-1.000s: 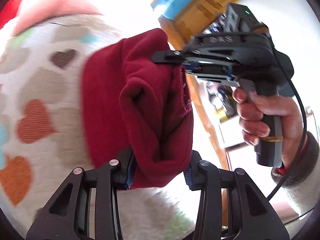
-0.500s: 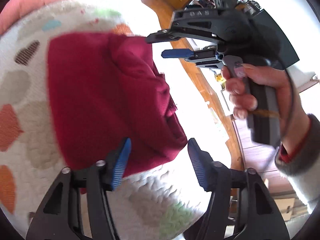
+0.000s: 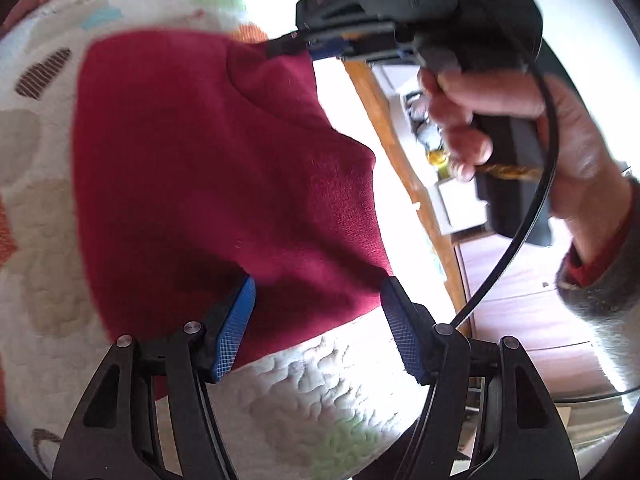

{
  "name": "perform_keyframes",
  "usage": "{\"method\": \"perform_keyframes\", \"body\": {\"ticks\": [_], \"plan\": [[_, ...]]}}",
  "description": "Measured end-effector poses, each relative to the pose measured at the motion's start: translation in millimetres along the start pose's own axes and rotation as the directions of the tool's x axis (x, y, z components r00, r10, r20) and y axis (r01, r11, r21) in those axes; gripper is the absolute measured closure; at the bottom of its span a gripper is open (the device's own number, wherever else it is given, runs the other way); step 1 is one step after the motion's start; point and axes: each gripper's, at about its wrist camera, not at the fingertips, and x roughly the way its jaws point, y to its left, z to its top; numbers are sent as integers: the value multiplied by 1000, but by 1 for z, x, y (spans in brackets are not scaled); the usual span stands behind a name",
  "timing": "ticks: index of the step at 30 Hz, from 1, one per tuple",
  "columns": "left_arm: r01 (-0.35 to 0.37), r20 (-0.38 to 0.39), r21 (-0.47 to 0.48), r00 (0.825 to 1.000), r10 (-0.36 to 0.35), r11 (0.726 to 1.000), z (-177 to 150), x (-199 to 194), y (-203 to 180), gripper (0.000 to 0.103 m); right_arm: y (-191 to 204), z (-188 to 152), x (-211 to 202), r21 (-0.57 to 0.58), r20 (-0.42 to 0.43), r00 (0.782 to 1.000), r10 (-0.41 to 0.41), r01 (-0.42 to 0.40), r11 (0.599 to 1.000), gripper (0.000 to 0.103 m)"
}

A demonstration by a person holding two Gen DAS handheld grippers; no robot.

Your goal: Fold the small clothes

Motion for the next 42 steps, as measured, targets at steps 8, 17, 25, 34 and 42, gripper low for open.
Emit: {"method": "perform_keyframes", "body": {"ticks": [8, 17, 25, 34, 42], "plan": [[-30, -27, 46, 999, 32, 998, -4, -3, 0, 38, -13, -57, -72, 94, 57, 970, 238, -242, 966, 63], [-129, 48, -5, 991, 129, 992, -16, -58, 27, 38, 11, -103, -45, 103, -52, 979, 197, -191, 976, 87], [-198, 49, -77, 978, 202, 977, -2, -39, 37, 38, -18, -114, -30, 203, -33, 991, 127, -118, 972, 86], [-277, 88, -119, 954, 288, 953, 25, -22, 41, 38, 17, -78, -79, 97, 122, 976, 178, -190, 977, 78], [-343, 80, -189, 929, 362, 920, 33, -17, 62, 36, 7, -61, -11, 81, 22, 1000, 13, -14, 997, 78]]}}
